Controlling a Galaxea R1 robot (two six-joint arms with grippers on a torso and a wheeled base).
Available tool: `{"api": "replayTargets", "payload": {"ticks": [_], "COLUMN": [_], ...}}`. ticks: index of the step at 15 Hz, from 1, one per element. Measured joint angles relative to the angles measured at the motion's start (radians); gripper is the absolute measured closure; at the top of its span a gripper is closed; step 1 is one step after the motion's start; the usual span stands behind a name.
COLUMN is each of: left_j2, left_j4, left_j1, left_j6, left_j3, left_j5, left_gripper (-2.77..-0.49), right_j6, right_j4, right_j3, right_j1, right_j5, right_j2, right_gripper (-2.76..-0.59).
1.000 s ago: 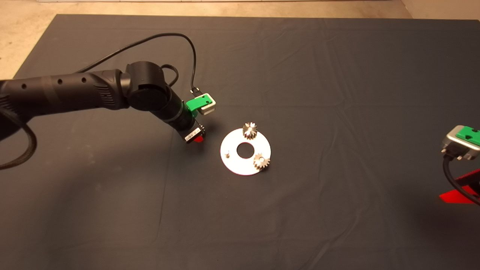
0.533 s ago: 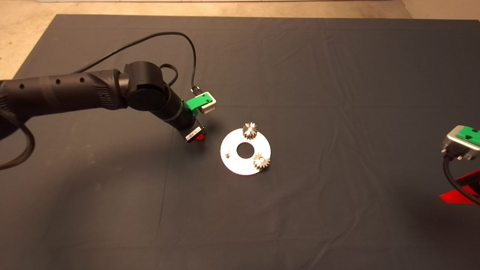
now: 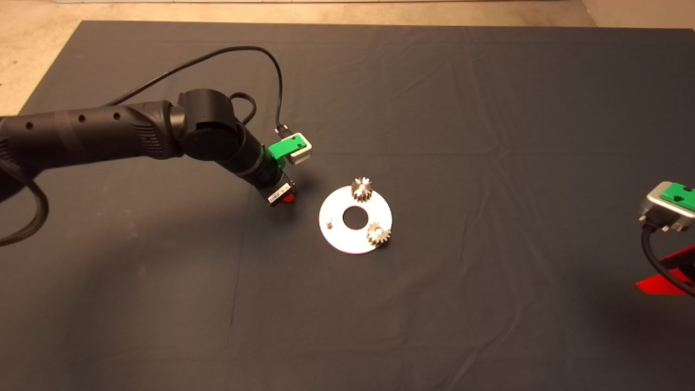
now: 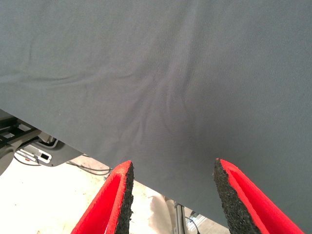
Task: Install three planetary gears onto the carrier pins
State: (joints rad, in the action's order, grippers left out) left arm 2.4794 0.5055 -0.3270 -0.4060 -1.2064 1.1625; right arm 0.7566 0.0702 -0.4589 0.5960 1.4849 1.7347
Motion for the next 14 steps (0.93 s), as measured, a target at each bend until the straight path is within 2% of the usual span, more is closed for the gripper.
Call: {"api": "replayTargets", "payload": {"ticks": [4, 9, 14], "left_j2": [-0.008, -0.035, -0.068], "left_j4": [0.001, 0.001, 0.002], "left_j1": [0.000, 0.000, 0.000], "left_j6": [0.000, -0.003, -0.020], "left_j3": [0.006, 0.054, 0.149], "left_j5": [-0.004, -0.004, 0.001], "left_gripper": [-0.91, -0.80, -0.61], "right_j6": [0.000, 0.000, 0.000], "right_j4": [0.000, 0.000, 0.000], "right_j3": [0.000, 0.000, 0.000], "right_j1": [0.000, 0.000, 0.000], "right_j5": [0.000, 0.000, 0.001], "right_j2": [0.000, 0.000, 0.000], "right_gripper": [-1.19, -1.19, -1.19]}}
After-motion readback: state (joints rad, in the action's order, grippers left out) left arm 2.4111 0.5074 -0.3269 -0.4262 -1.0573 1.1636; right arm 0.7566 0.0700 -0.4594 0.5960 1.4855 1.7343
